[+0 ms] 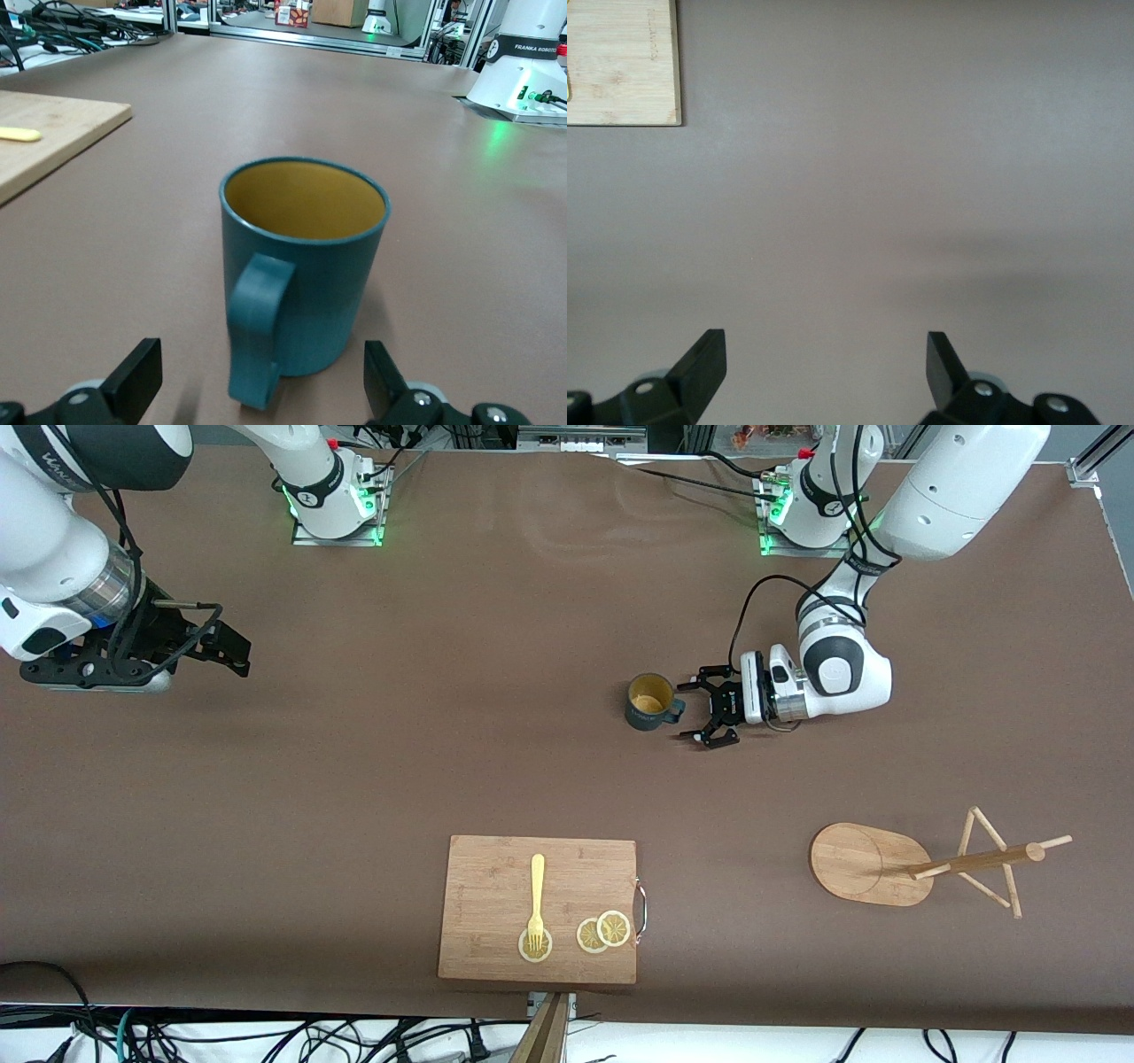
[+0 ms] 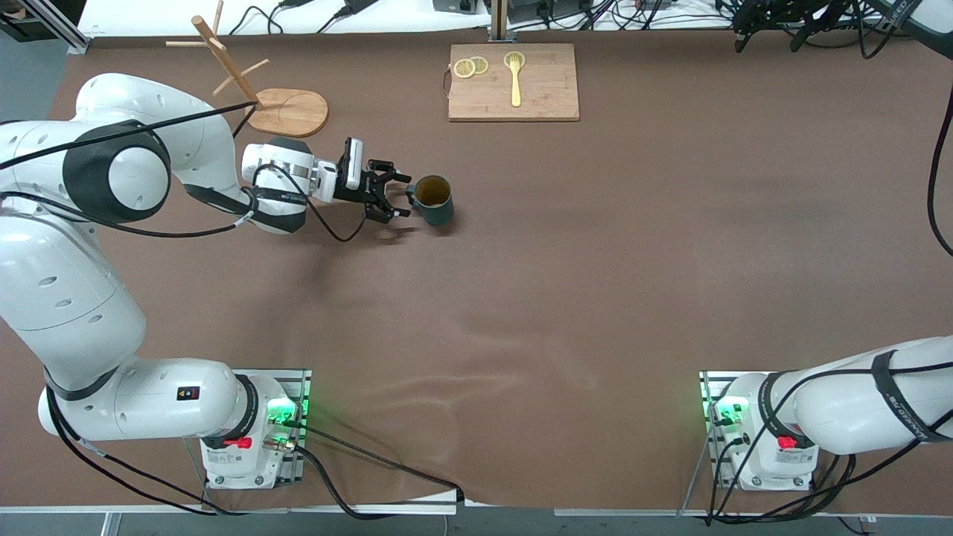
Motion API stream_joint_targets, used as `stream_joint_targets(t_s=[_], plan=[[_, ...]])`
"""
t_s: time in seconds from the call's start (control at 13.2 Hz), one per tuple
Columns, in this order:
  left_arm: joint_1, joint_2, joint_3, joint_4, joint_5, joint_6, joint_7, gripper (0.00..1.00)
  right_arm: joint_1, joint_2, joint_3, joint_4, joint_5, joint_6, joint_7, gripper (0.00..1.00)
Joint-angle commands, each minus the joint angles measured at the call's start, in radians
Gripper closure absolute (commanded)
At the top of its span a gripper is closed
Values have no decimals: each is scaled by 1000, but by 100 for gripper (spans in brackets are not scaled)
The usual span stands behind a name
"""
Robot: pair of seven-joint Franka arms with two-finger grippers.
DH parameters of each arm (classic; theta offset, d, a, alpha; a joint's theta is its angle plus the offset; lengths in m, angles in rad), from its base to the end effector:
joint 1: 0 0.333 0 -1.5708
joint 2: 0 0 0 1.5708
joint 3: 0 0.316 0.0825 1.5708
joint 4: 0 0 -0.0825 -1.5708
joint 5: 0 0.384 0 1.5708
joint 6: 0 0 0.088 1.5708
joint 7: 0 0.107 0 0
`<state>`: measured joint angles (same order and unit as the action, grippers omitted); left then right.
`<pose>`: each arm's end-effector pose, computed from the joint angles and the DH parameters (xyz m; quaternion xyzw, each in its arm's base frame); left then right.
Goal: Pass cup and hang on rack
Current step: 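Move the left gripper to the mug handle and close on it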
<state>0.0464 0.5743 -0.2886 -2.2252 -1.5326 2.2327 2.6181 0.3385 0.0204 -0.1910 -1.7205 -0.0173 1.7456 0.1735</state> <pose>0.4736 -0.1621 0.1086 0.6412 -0.5632 0.3502 0.3860 0.5637 0.0831 0.5572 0.9999 -0.0115 0.0042 0.0099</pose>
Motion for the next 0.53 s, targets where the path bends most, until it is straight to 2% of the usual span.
stream_joint_targets(t_s=[0.0,0.15,0.23,0.45], plan=[[-16,3,2,-31,-66,13,34,0,4,7,-2,19,4,-9,-12,0],[-22,1,2,-34,-67,13,36,1,4,7,-2,19,4,-9,-12,0],[-23,-1,0,-31,-70,13,36,10,4,7,-2,19,4,-9,-12,0],[-31,-4,0,-31,-77,13,33,20,4,7,-2,19,4,-11,-12,0]])
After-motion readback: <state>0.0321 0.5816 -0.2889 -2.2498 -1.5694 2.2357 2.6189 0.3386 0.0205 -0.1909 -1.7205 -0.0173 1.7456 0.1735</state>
